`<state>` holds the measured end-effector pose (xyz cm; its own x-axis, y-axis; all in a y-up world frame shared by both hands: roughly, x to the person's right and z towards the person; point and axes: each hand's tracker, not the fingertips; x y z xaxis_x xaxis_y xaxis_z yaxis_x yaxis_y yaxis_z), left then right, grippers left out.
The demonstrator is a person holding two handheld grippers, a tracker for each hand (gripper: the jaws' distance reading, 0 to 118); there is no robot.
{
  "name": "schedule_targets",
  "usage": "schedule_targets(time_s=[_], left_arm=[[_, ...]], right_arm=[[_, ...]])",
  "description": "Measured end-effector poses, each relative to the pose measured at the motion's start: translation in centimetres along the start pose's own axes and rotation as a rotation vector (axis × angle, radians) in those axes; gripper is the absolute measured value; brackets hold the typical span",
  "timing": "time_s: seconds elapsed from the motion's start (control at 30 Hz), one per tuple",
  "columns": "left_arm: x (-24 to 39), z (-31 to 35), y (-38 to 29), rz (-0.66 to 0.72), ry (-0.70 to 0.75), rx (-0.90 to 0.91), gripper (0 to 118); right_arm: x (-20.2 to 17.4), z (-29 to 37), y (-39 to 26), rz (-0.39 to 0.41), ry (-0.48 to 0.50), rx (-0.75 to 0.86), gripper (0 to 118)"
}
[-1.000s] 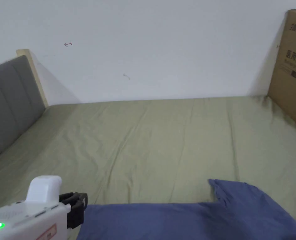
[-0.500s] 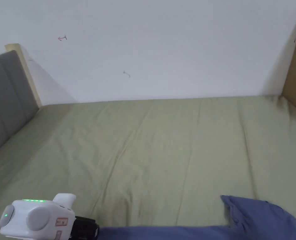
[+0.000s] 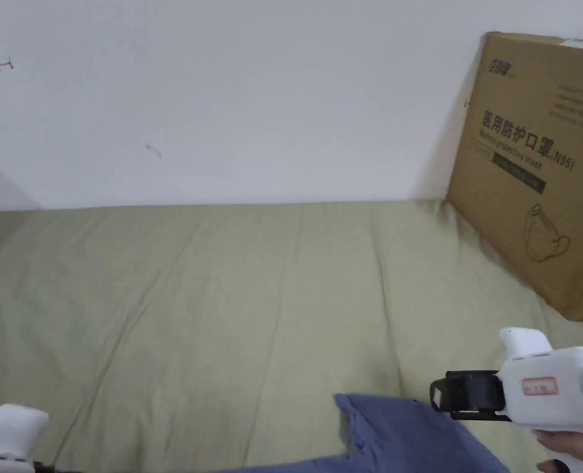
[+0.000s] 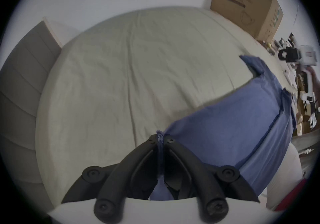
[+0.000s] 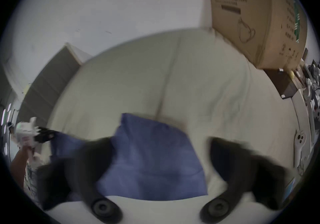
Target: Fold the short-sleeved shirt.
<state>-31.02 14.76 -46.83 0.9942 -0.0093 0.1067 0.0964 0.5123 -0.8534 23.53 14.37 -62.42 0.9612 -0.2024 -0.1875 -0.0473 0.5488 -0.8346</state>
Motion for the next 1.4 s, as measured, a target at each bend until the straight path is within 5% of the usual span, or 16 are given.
schedule_targets(time_s=[0.2,0.33,0.4,0.43,0.47,0.57,0.67,0.87,1.03,1.17,1.4], left_arm=[[-1.7,2.1,-0.7,0.043,-0.011,0.061,4],[-0.9,2.1,-0.9,0.049,-0.006,0.052,4],[-1.5,1.2,-1.5,0.06,-0.005,0.04,4],[-1.8,1.0,-1.7,0.066,-0.001,0.034,4],[-2.0,0.9,-1.8,0.07,0.0,0.031,4],[-2.5,0.9,-2.1,0.097,-0.001,0.024,4],[-2.7,0.7,-2.3,0.134,0.002,0.026,4],[-3.0,1.6,-1.2,0.252,0.02,0.129,4],[-2.9,3.5,0.1,0.249,0.071,0.291,4],[-1.6,4.9,-0.6,0.233,0.024,0.267,4],[0.0,7.2,-11.2,0.225,-0.07,0.179,4]], right_arm=[[2.9,-7.9,1.1,-0.093,-0.079,-0.163,116],[2.0,-10.2,-0.2,-0.053,-0.089,-0.282,110],[0.9,-9.6,-0.6,0.029,-0.138,-0.235,85],[0.0,-8.2,-0.8,0.054,-0.149,-0.208,60],[-0.4,-7.5,-0.8,0.084,-0.169,-0.19,15],[-0.4,-5.9,-0.8,0.101,-0.027,-0.172,1],[-0.4,-4.1,-0.8,0.082,-0.045,-0.118,1],[1.8,0.9,0.9,-0.133,0.012,0.121,1],[1.4,4.2,1.7,-0.105,-0.05,0.284,1],[1.7,6.6,-0.1,-0.104,-0.01,0.294,1],[3.4,12.2,-13.3,-0.106,0.021,0.185,1]])
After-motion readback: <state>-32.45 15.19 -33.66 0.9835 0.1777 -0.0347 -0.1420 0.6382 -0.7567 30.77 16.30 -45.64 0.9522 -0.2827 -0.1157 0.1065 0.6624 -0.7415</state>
